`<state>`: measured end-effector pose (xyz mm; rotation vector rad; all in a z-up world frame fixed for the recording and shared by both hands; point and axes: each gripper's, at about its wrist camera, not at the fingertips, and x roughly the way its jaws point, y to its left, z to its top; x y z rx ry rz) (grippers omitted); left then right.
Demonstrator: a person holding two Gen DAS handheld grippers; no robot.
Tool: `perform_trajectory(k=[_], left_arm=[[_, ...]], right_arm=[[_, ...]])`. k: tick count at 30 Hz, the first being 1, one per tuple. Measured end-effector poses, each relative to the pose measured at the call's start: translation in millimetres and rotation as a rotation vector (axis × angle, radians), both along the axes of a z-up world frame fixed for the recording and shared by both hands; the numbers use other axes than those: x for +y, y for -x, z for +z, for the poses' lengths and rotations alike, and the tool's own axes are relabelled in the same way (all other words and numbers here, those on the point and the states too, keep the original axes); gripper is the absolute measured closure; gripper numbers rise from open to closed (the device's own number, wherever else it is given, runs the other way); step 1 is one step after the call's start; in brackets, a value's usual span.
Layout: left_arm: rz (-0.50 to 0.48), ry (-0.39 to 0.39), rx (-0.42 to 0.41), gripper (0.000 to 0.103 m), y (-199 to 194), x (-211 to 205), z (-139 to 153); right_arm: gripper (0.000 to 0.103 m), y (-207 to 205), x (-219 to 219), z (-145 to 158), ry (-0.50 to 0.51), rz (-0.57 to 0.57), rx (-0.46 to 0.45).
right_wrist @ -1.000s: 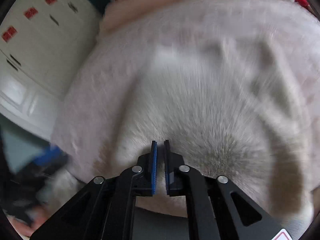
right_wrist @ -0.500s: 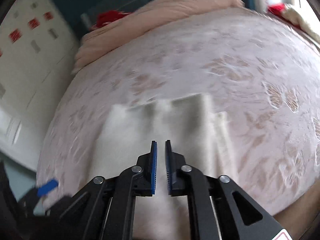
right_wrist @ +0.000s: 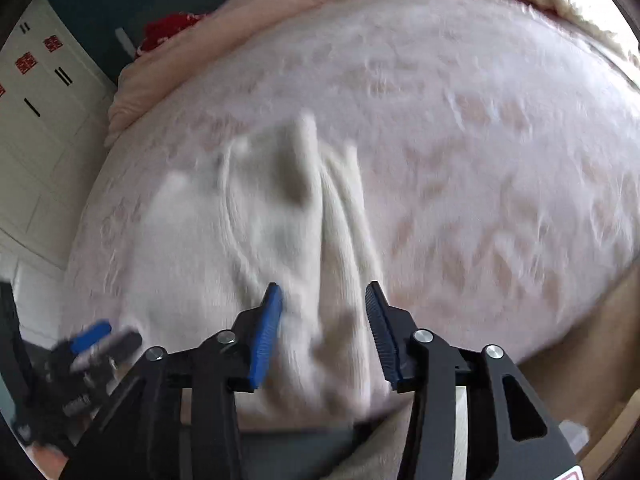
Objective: Fold small clothes
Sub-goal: 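Grasp the folded sweater end with the left gripper while the right gripper grasps it too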
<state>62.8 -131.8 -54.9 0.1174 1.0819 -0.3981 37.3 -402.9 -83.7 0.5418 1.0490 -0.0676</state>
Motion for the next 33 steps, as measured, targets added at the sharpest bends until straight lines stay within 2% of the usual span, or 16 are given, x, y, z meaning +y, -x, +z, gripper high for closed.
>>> perform_trajectory(k=[1, 3, 4, 7, 10, 12, 16, 18, 19, 20, 23, 27, 30, 31, 32, 33], left_arm=[[0.001, 0.000, 0.003, 0.015, 1.9, -0.1, -1.2], [0.003, -0.012, 0.013, 0.015, 2.7, -1.6, -6.7], [0.005, -0.016, 0.019, 0.015, 2.9, -2.5, -8.7], [0.005, -0.020, 0.011, 0.015, 5.0, -3.2, -5.6], [-0.003, -0.024, -0.002, 0.014, 6.6, -5.2, -4.6], [-0.001, -0.033, 0.013, 0.014, 5.6, -8.3, -9.9], [0.014, 0.004, 0.067, 0.012, 1.1, -6.9, -6.0], [0.034, 0.060, 0.082, 0.009, -4.5, -1.6, 1.2], [0.050, 0.089, 0.094, 0.006, -9.3, 0.7, 2.9], [0.061, 0.110, 0.106, 0.005, -13.6, 1.8, 2.7], [0.096, 0.178, 0.208, 0.005, -35.2, 3.7, -11.0], [0.162, 0.246, 0.380, 0.005, -62.6, 9.9, -58.3], [0.180, 0.300, 0.389, 0.005, -67.6, 11.6, -65.3], [0.161, 0.287, 0.379, 0.005, -67.3, 7.4, -63.3], [0.147, 0.278, 0.368, 0.005, -66.3, 4.5, -61.2], [0.119, 0.263, 0.349, 0.013, -64.8, -0.5, -56.1]], right_arm=[[0.060, -0.5, 1.4, -5.4, 0.001, 0.004, 0.009], [0.081, -2.3, 3.7, -7.7, 0.005, 0.014, 0.004], [0.086, -0.8, 1.2, -3.6, -0.007, 0.004, -0.010], [0.092, 16.9, -4.6, 18.0, 0.030, -0.027, -0.087], [0.102, 14.7, -11.5, -17.5, 0.072, -0.012, 0.043], [0.102, 15.7, -17.6, -46.4, 0.083, -0.026, 0.140], [0.086, 34.3, -41.2, -18.5, -0.116, -0.143, 0.013], [0.057, 34.4, -44.6, -3.9, -0.145, -0.151, -0.049], [0.030, 33.0, -45.1, -2.7, -0.160, -0.142, -0.068], [0.024, 29.2, -44.7, -1.8, -0.175, -0.132, -0.085], [0.018, 5.7, -37.5, -17.8, -0.218, -0.083, -0.056], [0.016, -21.4, -32.8, -58.2, -0.316, -0.065, 0.042], [0.010, -30.8, -27.8, -61.5, -0.329, -0.085, 0.006], [0.012, -35.6, -25.8, -61.7, -0.326, -0.084, 0.006], [0.029, -37.9, -21.9, -59.3, -0.332, -0.075, 0.002], [0.040, -41.9, -18.2, -56.2, -0.335, -0.065, 0.007]])
